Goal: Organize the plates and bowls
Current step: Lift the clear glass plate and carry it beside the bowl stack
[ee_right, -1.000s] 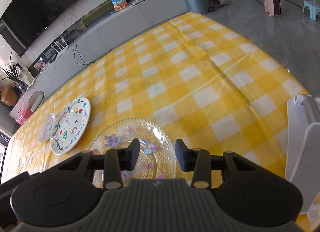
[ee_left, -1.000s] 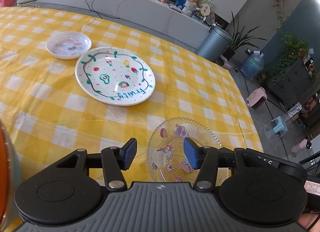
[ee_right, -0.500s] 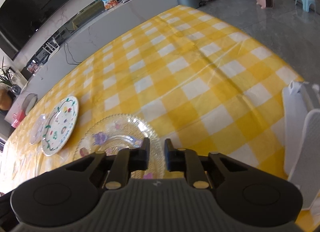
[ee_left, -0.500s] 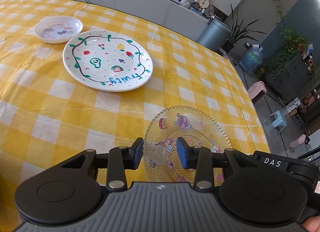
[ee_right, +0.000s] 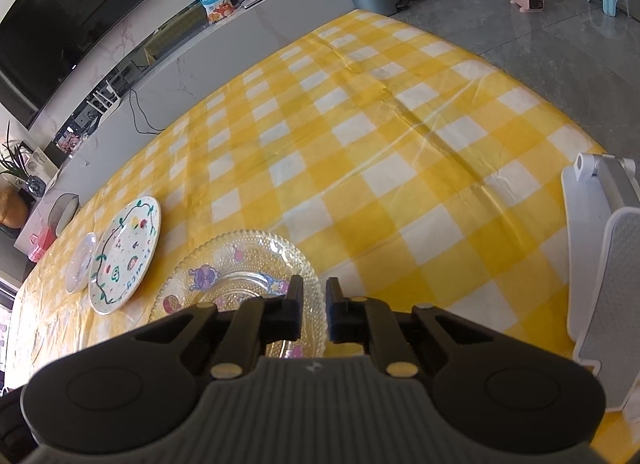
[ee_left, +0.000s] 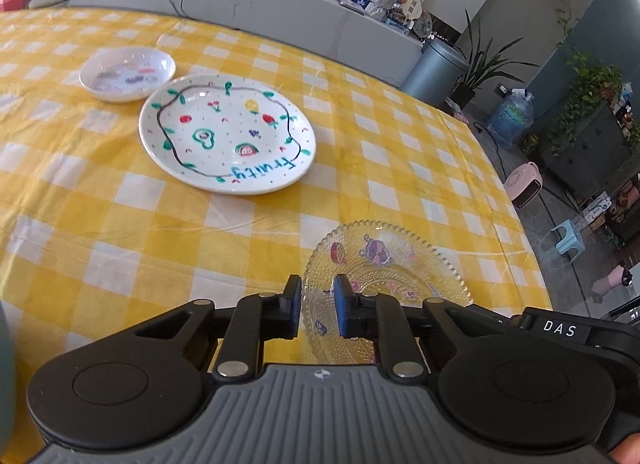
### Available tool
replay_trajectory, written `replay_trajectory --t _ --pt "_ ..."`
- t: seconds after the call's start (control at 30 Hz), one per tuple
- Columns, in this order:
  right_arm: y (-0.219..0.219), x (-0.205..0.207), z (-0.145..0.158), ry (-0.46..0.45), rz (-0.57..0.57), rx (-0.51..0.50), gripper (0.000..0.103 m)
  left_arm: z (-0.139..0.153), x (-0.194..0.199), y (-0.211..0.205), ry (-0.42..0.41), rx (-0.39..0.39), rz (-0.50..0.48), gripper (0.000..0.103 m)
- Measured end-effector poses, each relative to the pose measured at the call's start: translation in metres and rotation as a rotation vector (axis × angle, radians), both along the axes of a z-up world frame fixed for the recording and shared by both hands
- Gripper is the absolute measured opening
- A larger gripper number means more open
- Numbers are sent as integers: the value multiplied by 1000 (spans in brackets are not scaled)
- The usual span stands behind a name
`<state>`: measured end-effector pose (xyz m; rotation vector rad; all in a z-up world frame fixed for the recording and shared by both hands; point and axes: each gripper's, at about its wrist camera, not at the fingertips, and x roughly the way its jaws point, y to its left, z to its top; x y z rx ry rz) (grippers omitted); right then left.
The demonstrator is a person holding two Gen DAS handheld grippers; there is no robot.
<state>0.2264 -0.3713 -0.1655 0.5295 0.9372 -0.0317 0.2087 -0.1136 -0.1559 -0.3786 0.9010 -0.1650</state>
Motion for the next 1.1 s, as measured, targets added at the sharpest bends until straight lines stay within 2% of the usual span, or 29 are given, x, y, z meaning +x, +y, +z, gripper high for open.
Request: replay_trajectory --t 0.27,0.4,0.5,0.63,0.8,1.1 --pt "-1 -12 7 2 40 38 5 16 -20 10 -16 -13 11 19" --pt "3 -24 13 -6 83 16 5 19 -30 14 2 -15 6 19" --pt "2 -32 14 9 94 41 5 22 -41 18 4 -21 18 19" --pt "1 -38 10 56 88 97 5 28 -52 21 -11 2 18 19" --pt "6 -49 13 71 93 140 5 34 -64 28 -15 22 32 19" --pt "25 -57 17 87 157 117 5 30 -81 40 -5 58 49 19"
